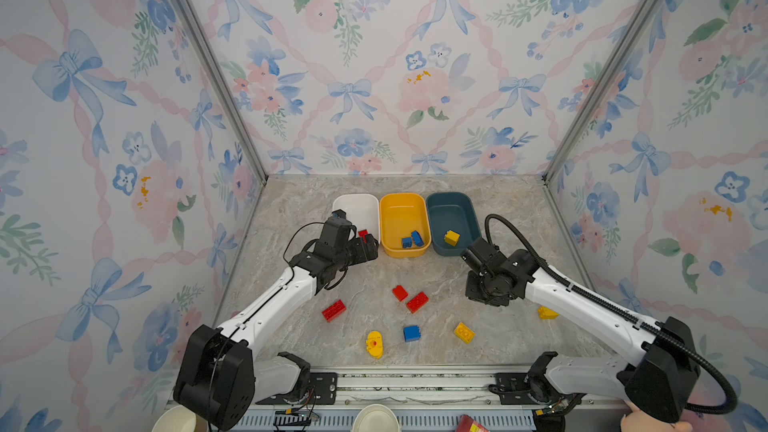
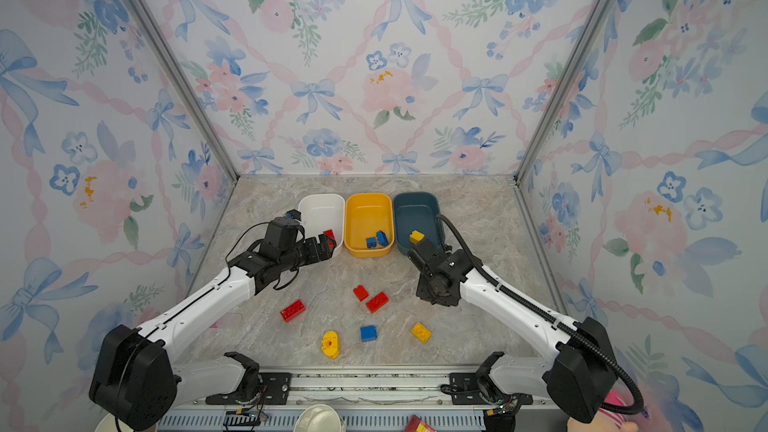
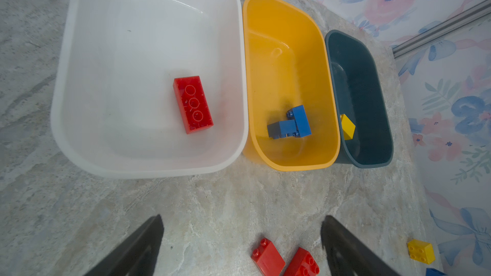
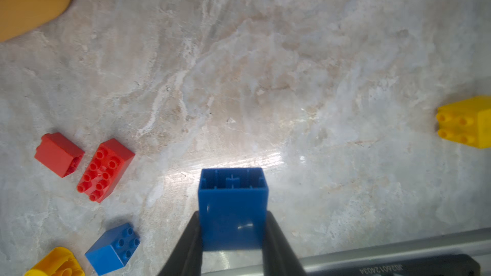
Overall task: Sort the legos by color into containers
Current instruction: 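Carry the blue brick with the right gripper into the yellow bin and release, then grasp the long red brick with the left gripper while the right gripper withdraws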
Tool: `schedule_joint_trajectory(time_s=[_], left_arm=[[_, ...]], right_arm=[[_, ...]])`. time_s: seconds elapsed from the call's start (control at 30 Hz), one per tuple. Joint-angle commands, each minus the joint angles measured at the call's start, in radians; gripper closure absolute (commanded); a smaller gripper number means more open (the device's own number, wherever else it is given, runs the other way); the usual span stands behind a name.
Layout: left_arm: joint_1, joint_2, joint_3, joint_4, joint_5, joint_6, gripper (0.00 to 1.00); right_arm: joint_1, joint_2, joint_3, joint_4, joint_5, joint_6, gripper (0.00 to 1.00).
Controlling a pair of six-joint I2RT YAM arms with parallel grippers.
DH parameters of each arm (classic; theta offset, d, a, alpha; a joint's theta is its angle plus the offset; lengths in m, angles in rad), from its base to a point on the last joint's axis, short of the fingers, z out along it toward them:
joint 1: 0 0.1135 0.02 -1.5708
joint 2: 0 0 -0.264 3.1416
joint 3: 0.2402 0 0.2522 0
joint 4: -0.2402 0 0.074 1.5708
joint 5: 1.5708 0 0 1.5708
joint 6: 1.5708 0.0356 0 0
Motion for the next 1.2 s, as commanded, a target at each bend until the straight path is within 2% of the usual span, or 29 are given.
schedule_joint_trajectory(time_s=[0.0,0.2,0.37,0.57,0.8,0.9,1.03,1.17], left_arm=[[0.009,-0.027,-0.026,-0.015,-0.012,-0.011,0.05],[0.008,-0.045,-0.052,-0.011,-0.021,-0.013,0.04],[0.009,-0.066,-0.079,-0.008,-0.028,-0.018,0.04],[0.008,-0.102,-0.117,-0.008,-0.034,-0.029,0.04],[0.009,-0.137,-0.172,-0.013,-0.059,-0.045,0.04],[0.011,-0.159,-0.193,-0.025,-0.088,-0.073,0.04],[0.014,-0.167,-0.194,-0.070,-0.119,-0.111,0.04],[0.014,-0.176,-0.175,-0.136,-0.156,-0.130,0.05]], right_arm=[[-0.010,0.072,0.114,-0.022,0.030,-0.125,0.76],[-0.035,0.234,0.293,0.058,-0.024,-0.254,0.76],[-0.038,0.436,0.483,0.123,-0.054,-0.354,0.77],[-0.051,0.666,0.720,0.157,-0.087,-0.424,0.77],[-0.078,0.857,0.924,0.135,-0.128,-0.455,0.76],[-0.083,0.901,0.970,0.121,-0.139,-0.464,0.70],[-0.086,0.923,1.003,0.107,-0.142,-0.475,0.53],[-0.086,0.914,1.002,0.108,-0.150,-0.475,0.44]])
